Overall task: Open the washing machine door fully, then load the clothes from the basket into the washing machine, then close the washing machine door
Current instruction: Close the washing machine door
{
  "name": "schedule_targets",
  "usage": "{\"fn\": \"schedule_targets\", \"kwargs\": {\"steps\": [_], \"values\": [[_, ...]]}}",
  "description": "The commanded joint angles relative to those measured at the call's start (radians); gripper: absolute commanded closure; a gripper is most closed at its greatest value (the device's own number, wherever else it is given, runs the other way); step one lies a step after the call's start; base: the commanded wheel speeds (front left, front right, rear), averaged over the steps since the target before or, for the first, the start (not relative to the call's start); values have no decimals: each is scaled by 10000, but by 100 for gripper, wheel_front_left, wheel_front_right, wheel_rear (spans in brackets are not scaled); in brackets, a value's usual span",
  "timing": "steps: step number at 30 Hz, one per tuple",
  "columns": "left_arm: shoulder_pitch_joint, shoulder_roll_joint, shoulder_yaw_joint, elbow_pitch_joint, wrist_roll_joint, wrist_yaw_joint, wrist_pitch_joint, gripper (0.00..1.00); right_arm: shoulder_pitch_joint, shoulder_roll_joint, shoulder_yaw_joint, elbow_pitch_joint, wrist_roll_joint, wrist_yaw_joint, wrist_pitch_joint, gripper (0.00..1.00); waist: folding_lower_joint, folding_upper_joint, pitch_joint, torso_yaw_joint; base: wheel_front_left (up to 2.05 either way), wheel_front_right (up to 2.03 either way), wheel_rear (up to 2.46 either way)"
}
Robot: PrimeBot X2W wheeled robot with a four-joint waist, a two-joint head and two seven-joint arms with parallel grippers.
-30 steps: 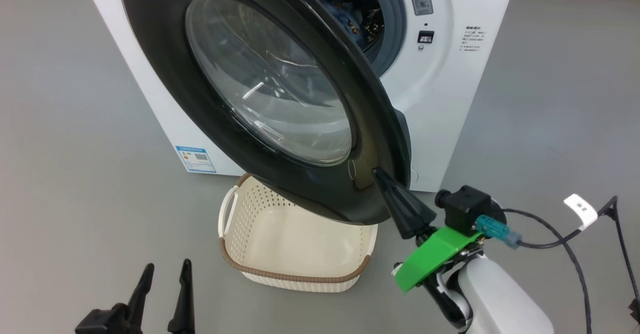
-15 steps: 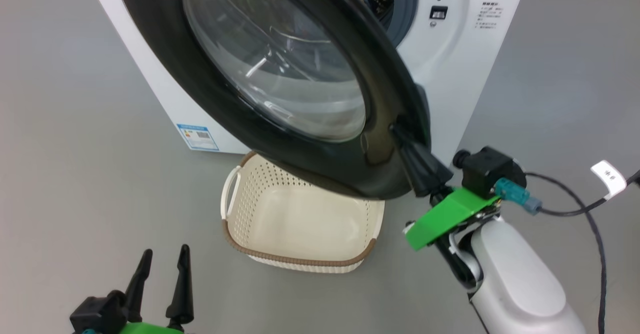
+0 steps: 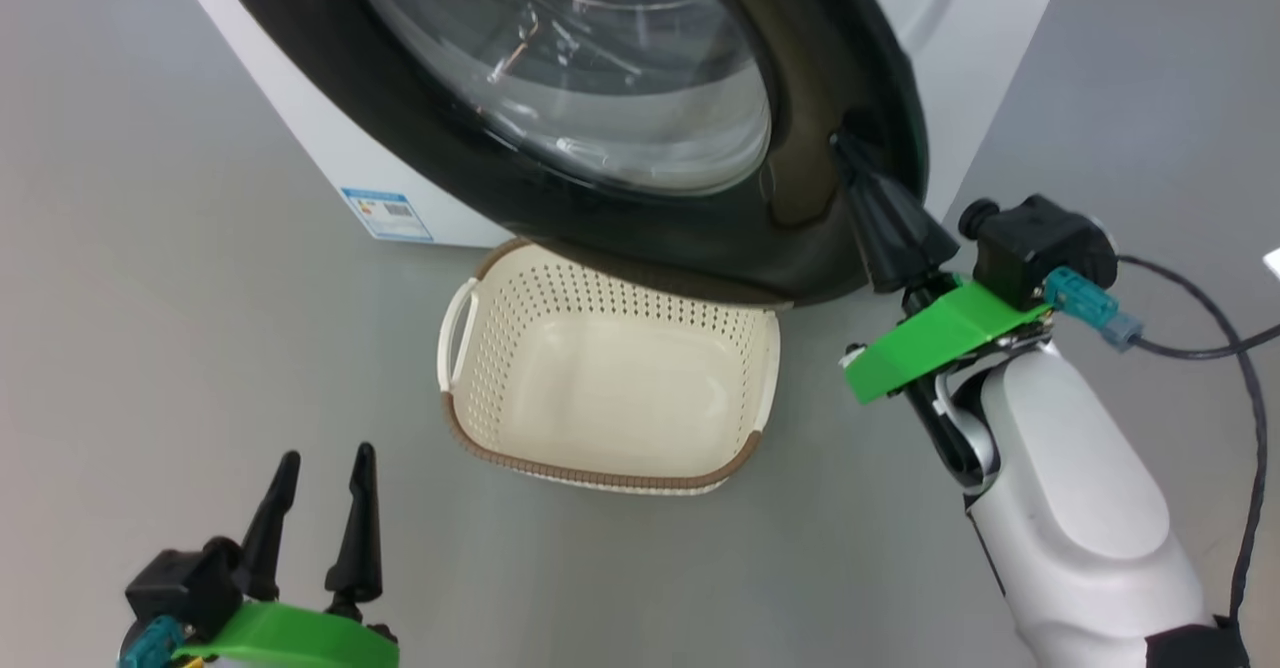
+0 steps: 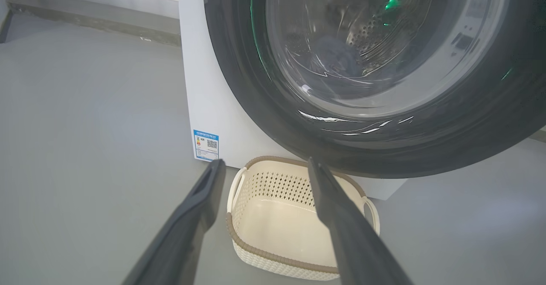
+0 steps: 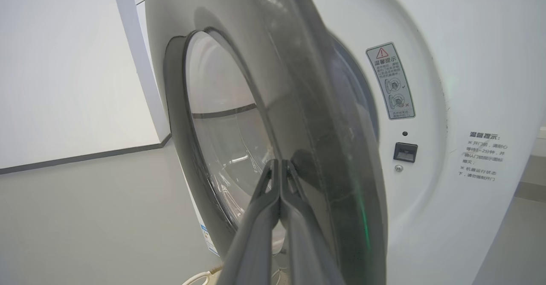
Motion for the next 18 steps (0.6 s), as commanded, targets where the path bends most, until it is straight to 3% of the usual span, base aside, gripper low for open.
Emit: {"fn": "schedule_targets", "kwargs": {"steps": [1,18], "values": [[-315,222,282,-251,-69,-15,-65,0,-259,151,73,-288,-73,14,-48,100,0,0,215,58,0,0,0],[-1068,676,-347,-605,-535,-15,-65,0,-2054,151,-660,-78,-1005,14,-48,100,0,0,1751,404,0,0,0]]}}
